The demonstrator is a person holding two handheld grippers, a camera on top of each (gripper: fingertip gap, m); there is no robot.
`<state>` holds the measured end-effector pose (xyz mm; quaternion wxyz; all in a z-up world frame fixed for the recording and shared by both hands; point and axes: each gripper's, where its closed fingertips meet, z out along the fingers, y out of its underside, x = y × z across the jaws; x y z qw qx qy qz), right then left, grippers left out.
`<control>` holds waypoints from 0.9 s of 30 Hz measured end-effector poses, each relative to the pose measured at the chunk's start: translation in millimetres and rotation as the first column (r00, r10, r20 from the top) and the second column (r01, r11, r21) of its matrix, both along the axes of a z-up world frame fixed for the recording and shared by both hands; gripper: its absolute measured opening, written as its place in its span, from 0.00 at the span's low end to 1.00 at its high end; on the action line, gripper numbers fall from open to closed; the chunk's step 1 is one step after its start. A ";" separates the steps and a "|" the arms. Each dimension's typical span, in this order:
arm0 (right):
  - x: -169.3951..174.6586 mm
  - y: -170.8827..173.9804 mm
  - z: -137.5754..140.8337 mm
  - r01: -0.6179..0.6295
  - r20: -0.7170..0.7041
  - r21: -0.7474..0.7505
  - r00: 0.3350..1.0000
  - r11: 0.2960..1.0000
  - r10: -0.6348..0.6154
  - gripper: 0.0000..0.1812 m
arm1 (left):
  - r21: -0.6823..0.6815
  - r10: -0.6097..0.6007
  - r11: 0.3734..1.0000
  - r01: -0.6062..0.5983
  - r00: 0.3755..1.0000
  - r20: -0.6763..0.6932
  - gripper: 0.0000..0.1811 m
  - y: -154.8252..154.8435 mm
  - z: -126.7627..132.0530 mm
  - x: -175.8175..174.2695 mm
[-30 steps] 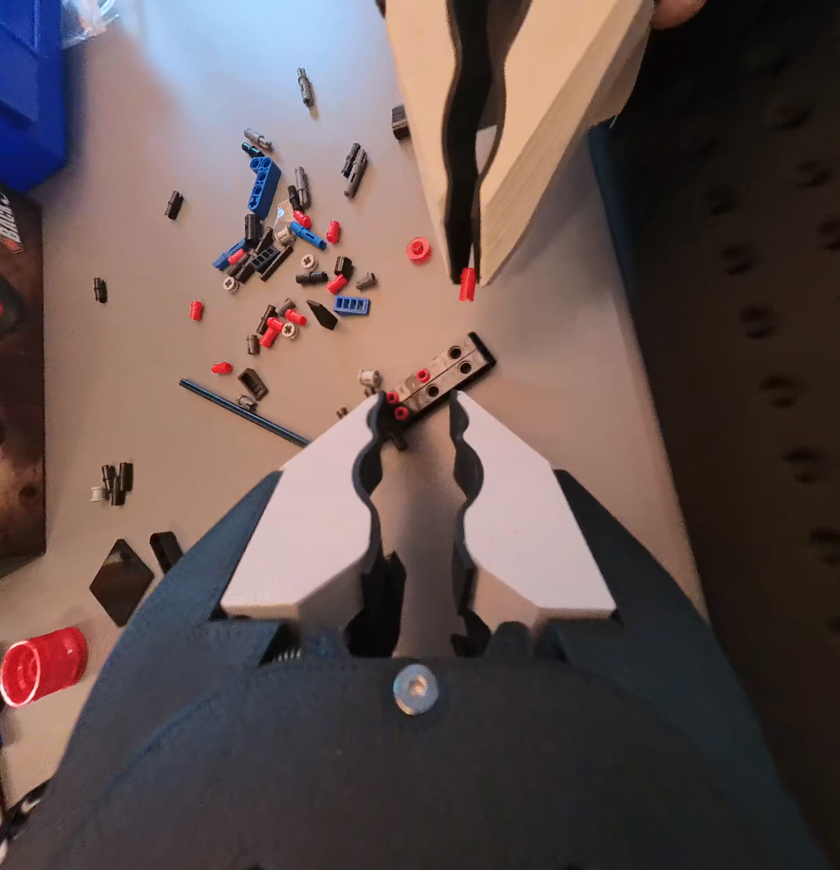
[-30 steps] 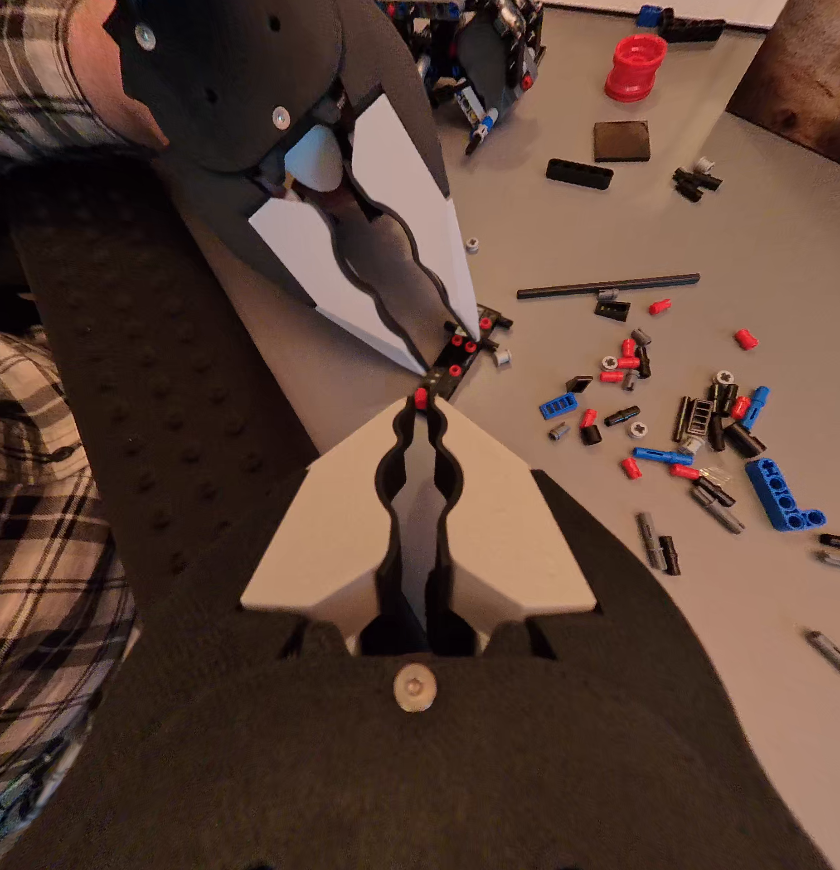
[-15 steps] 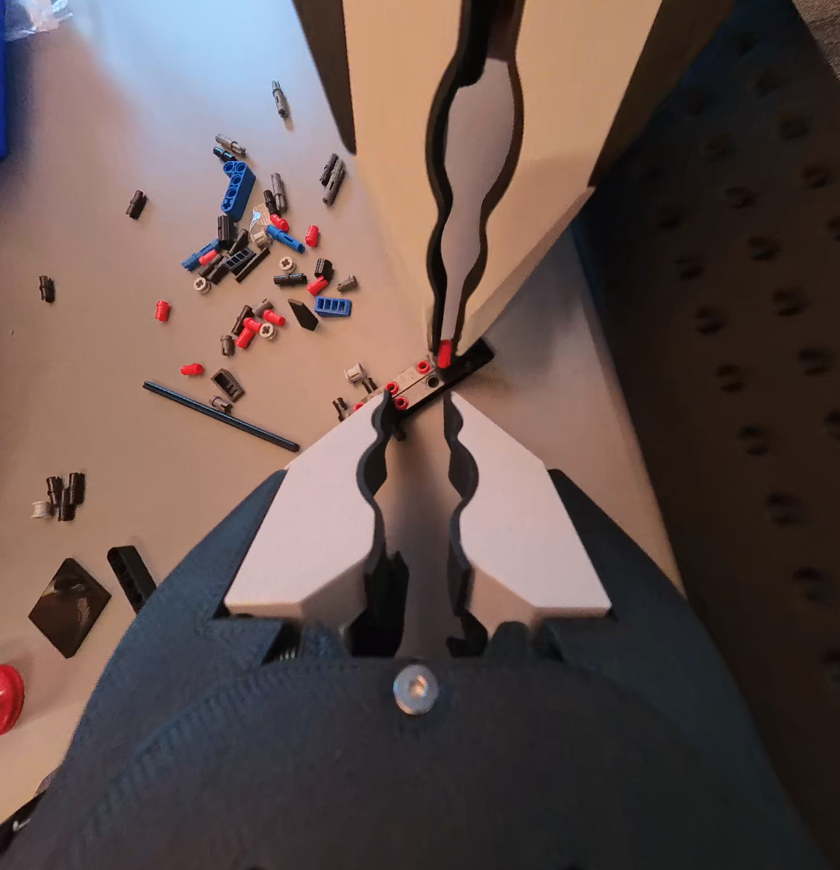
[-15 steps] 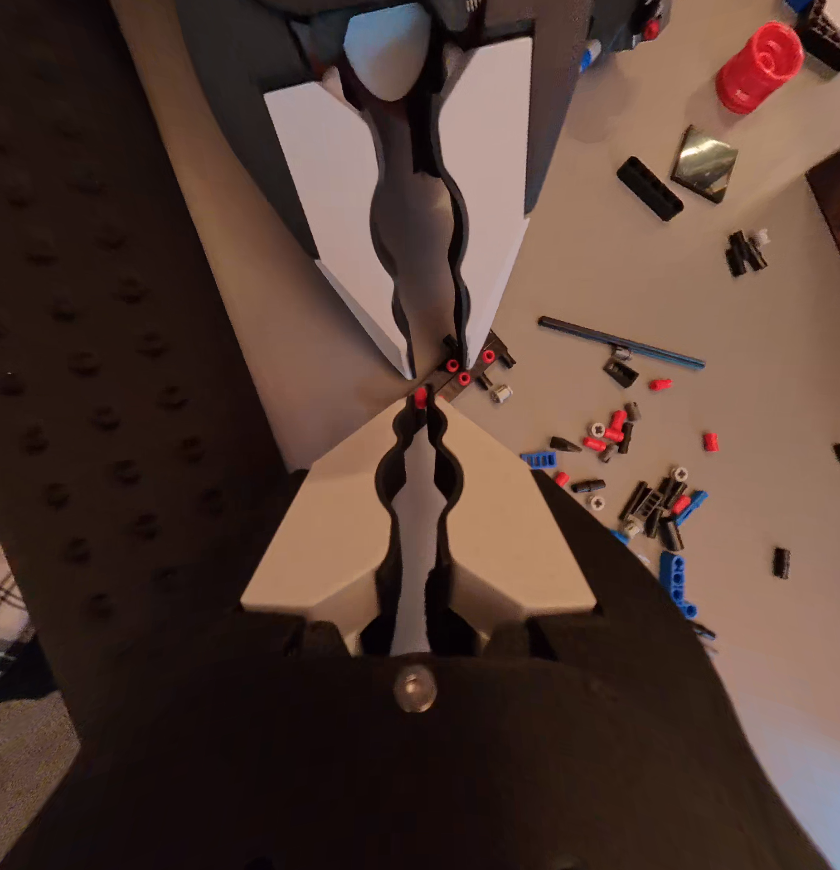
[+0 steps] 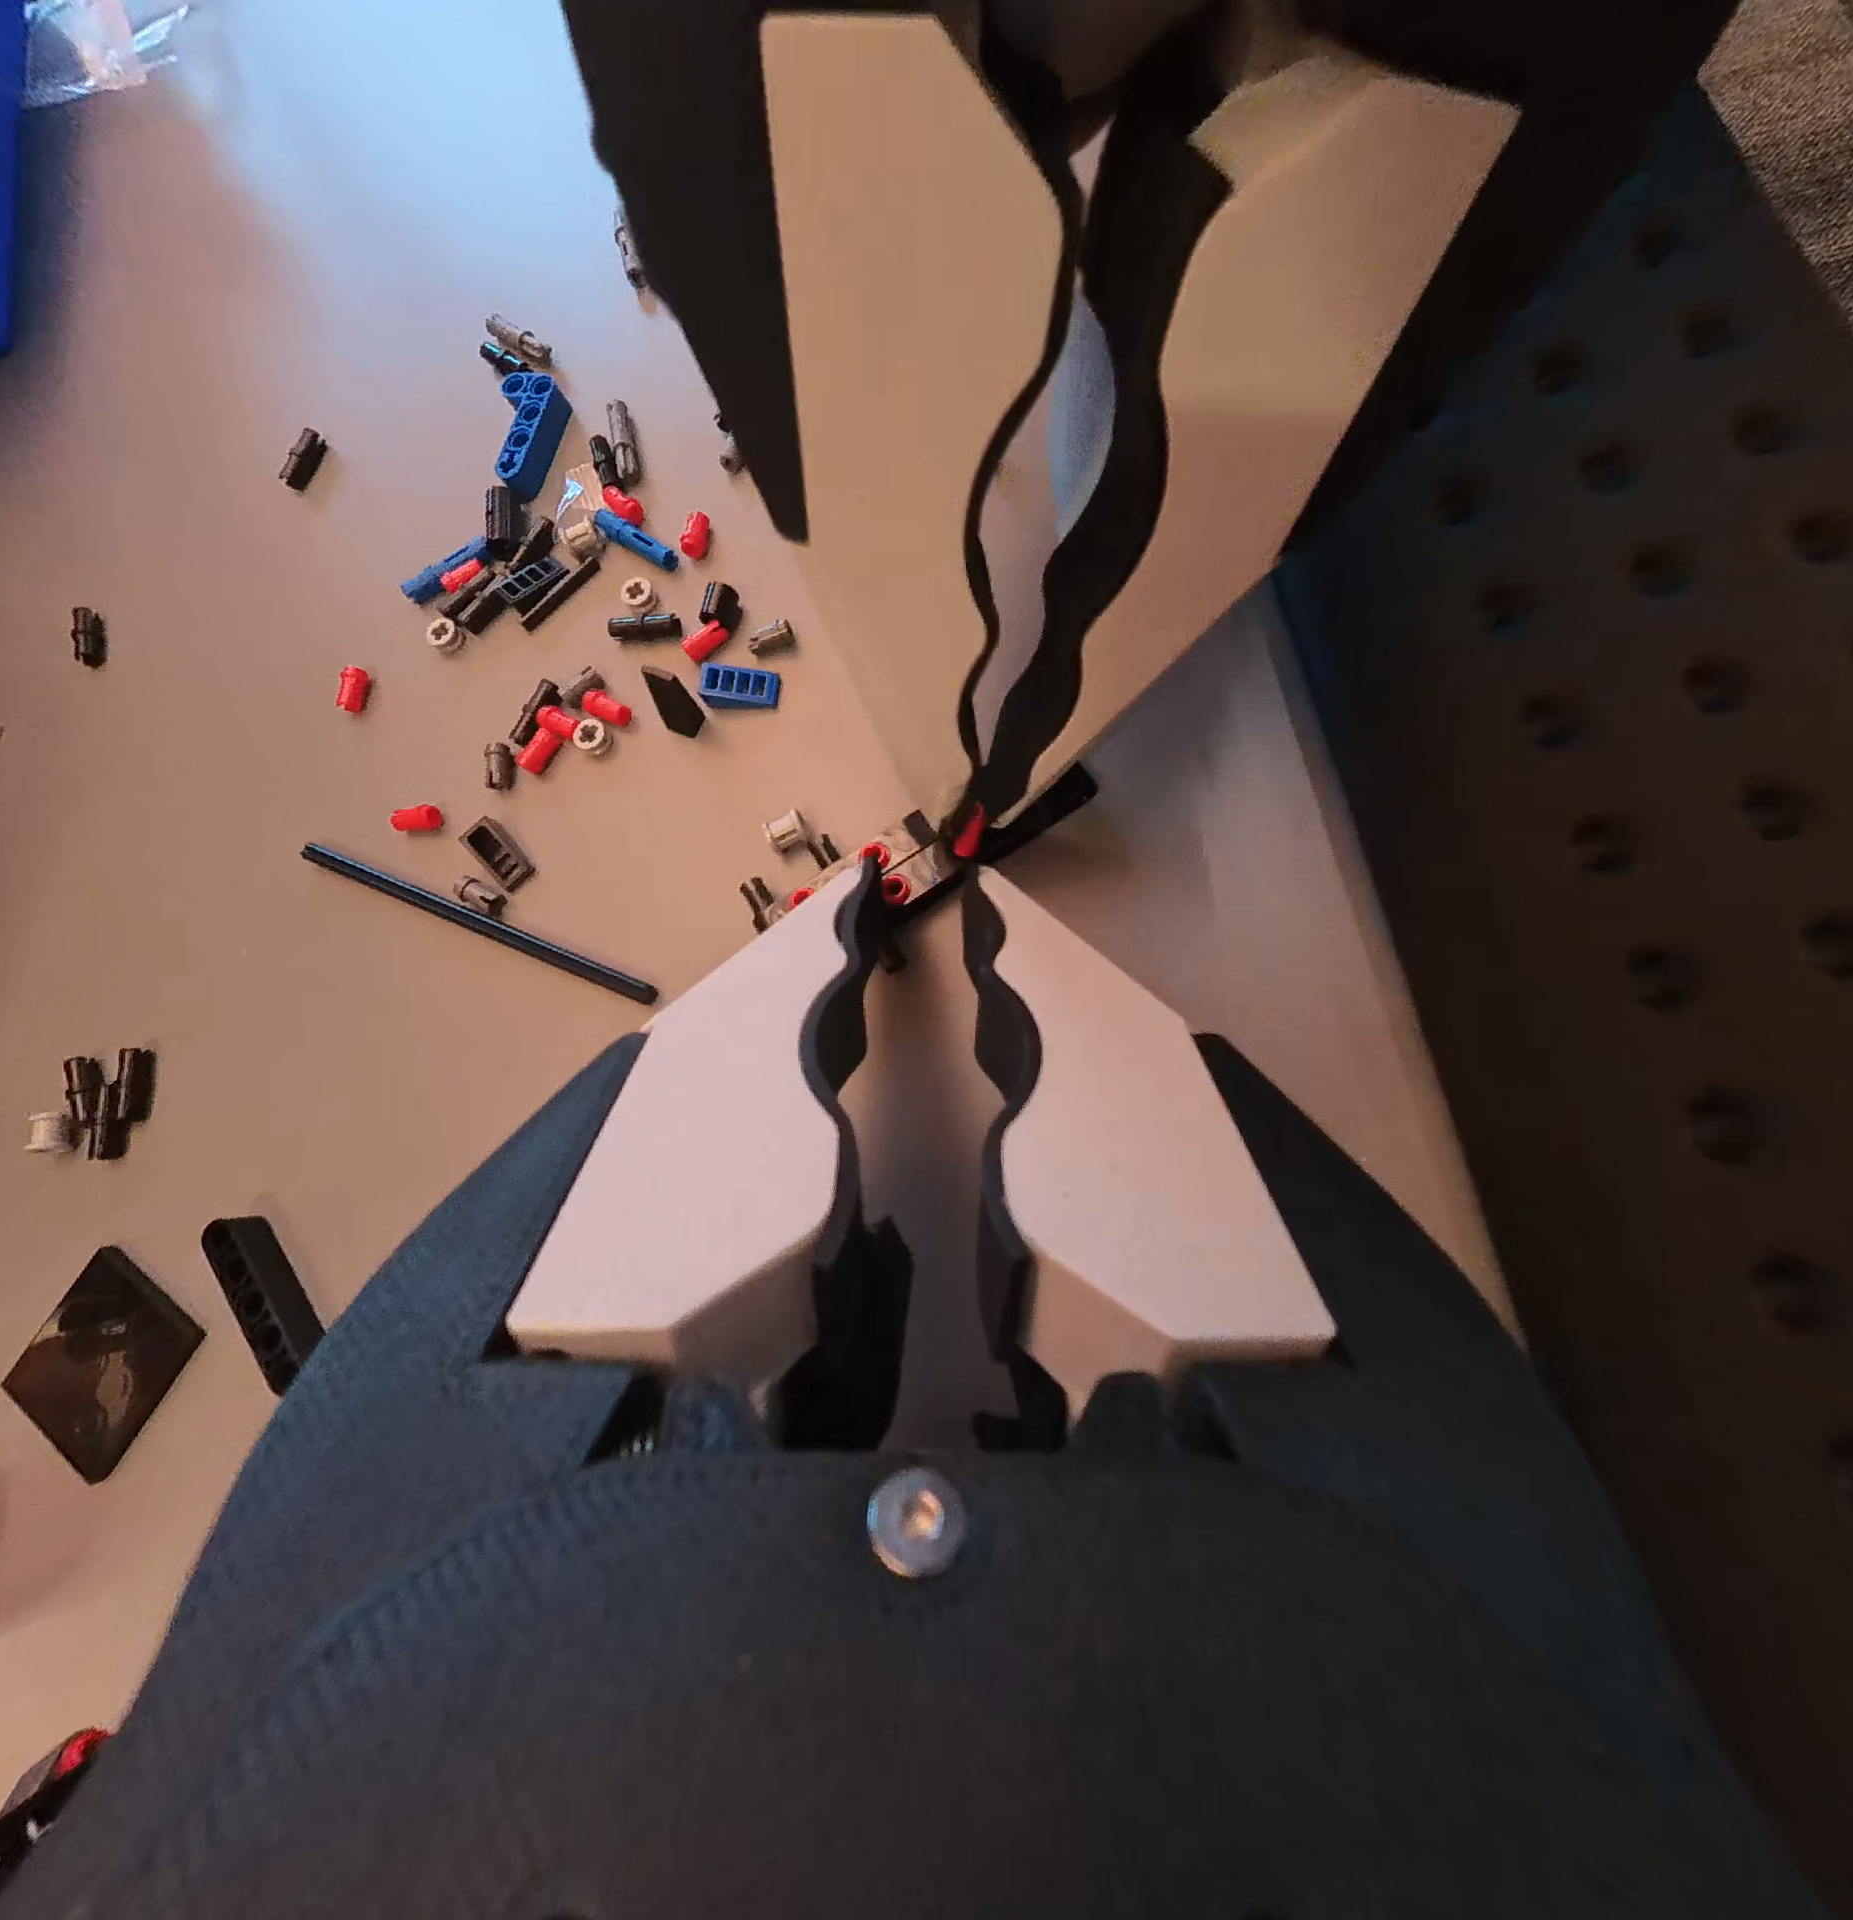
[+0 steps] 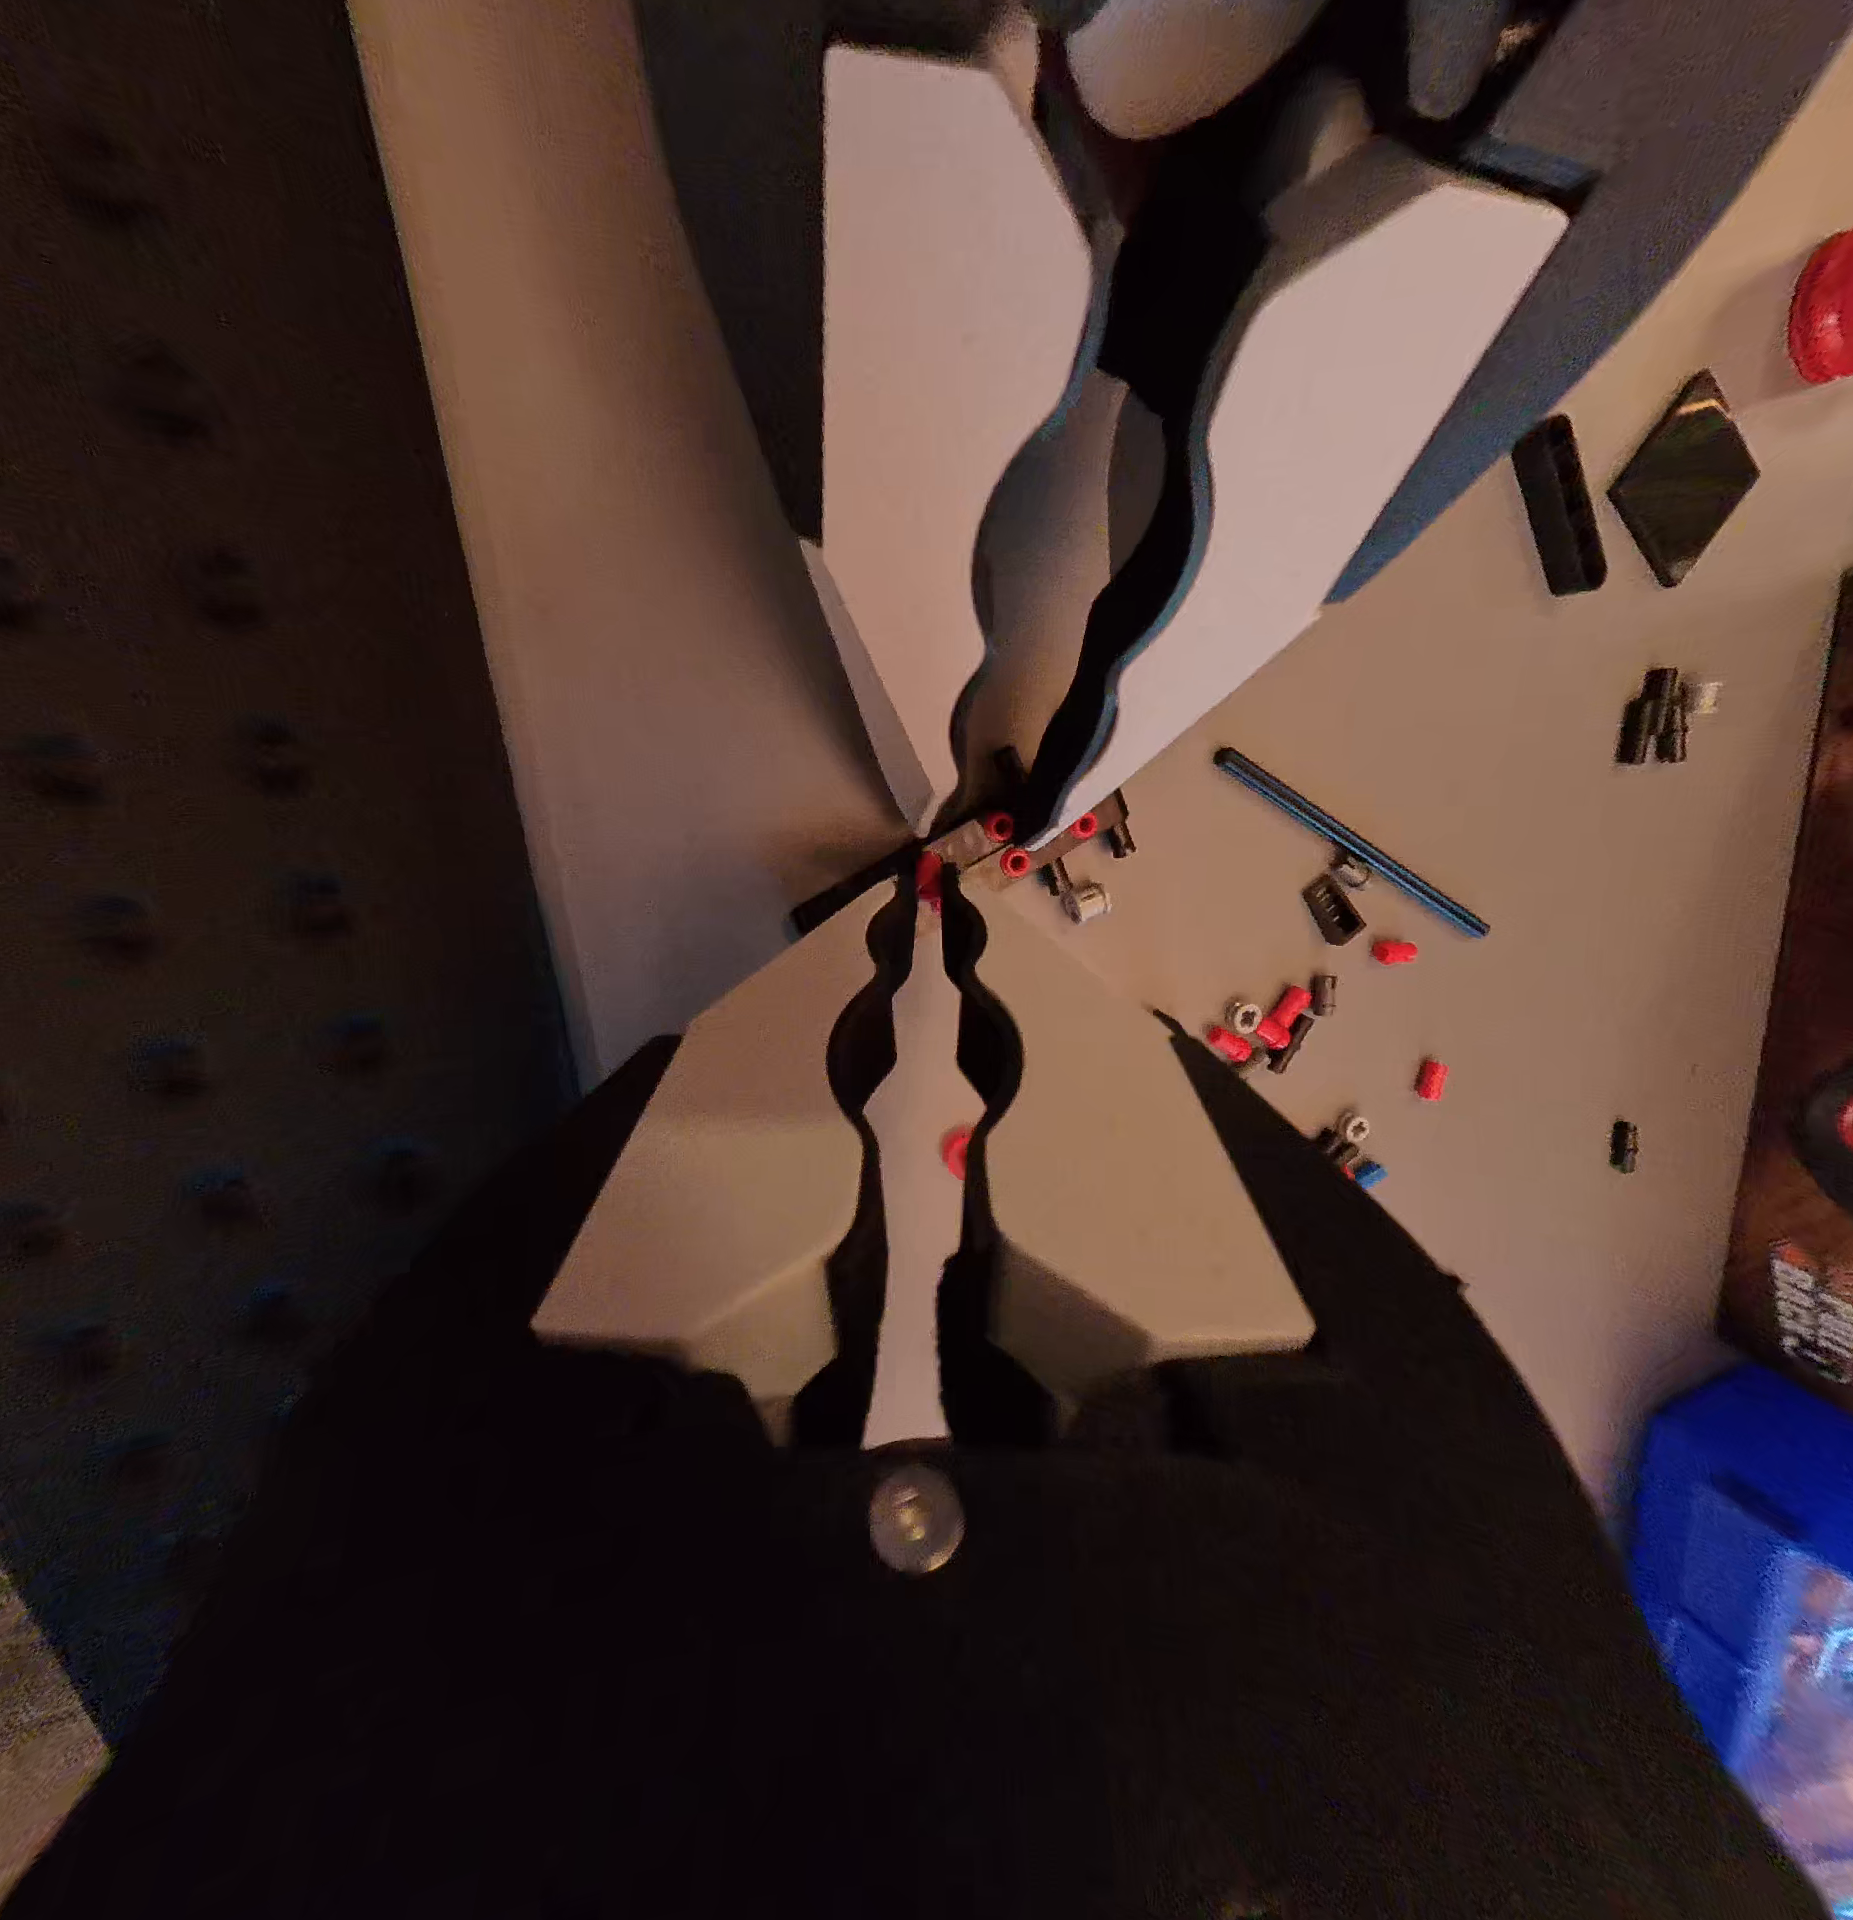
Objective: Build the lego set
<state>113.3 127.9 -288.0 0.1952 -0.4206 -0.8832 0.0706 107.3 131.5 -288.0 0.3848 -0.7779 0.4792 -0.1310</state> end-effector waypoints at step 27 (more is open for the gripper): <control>2.9 -4.4 0.6 -0.380 0.146 0.152 0.921 0.912 0.360 0.01 | -0.020 -0.008 1.000 0.009 0.998 0.060 0.06 -0.2 0.2 0.9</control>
